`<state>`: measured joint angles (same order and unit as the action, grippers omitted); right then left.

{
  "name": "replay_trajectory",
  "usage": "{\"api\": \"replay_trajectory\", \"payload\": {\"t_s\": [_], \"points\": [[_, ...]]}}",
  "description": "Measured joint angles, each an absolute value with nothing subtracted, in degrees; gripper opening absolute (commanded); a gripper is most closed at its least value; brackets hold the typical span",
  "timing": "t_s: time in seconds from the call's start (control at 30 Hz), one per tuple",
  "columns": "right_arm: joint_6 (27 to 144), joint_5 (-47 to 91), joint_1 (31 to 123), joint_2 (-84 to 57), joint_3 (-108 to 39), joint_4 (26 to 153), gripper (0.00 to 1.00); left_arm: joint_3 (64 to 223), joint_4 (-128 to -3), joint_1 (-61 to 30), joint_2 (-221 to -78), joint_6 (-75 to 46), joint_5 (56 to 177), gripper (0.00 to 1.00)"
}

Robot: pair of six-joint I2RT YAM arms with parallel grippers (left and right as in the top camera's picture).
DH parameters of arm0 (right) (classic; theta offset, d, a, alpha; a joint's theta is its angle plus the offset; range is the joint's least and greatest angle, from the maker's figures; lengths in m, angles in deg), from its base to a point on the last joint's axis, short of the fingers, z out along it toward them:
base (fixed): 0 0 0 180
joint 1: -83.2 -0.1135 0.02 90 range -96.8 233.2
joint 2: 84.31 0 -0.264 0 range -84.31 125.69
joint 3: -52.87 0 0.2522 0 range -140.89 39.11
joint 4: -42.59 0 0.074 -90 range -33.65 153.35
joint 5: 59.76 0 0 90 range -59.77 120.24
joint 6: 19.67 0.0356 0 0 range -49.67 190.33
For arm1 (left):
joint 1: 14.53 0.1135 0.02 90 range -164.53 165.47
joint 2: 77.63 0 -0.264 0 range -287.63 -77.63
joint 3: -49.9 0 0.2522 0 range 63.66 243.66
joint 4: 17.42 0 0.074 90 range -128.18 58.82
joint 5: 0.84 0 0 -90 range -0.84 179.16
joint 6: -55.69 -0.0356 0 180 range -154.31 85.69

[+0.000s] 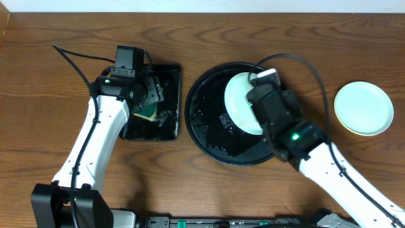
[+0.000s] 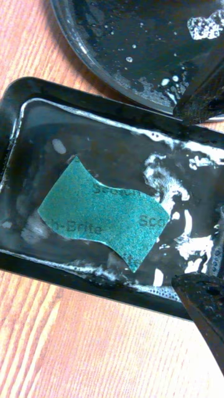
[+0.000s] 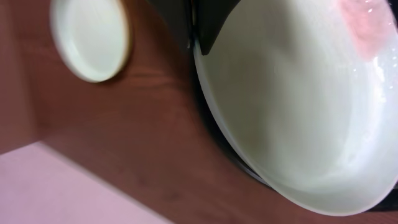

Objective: Clean dirty plates on tray and stack at the side
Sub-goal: 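Return the sponge to the soapy tray with the left gripper, then tilt and lift the pale green plate with the right gripper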

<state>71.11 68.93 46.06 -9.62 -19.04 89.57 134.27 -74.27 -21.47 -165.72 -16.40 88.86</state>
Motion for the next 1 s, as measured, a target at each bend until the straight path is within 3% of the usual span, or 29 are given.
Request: {"api": "replay_trajectory", "payload": {"t_s": [0.53,1.0], "points": [[67.0,101.4,27.5,-9.6,-19.0,88.5,0.01,134.3,-74.3,-21.5,-165.7,-16.4,88.9,0.81],[61.4,107.2,23.0,-9.6,-19.0,84.8,0.01,134.3,-74.3,-21.5,-165.7,-16.4,88.9,0.81]]}}
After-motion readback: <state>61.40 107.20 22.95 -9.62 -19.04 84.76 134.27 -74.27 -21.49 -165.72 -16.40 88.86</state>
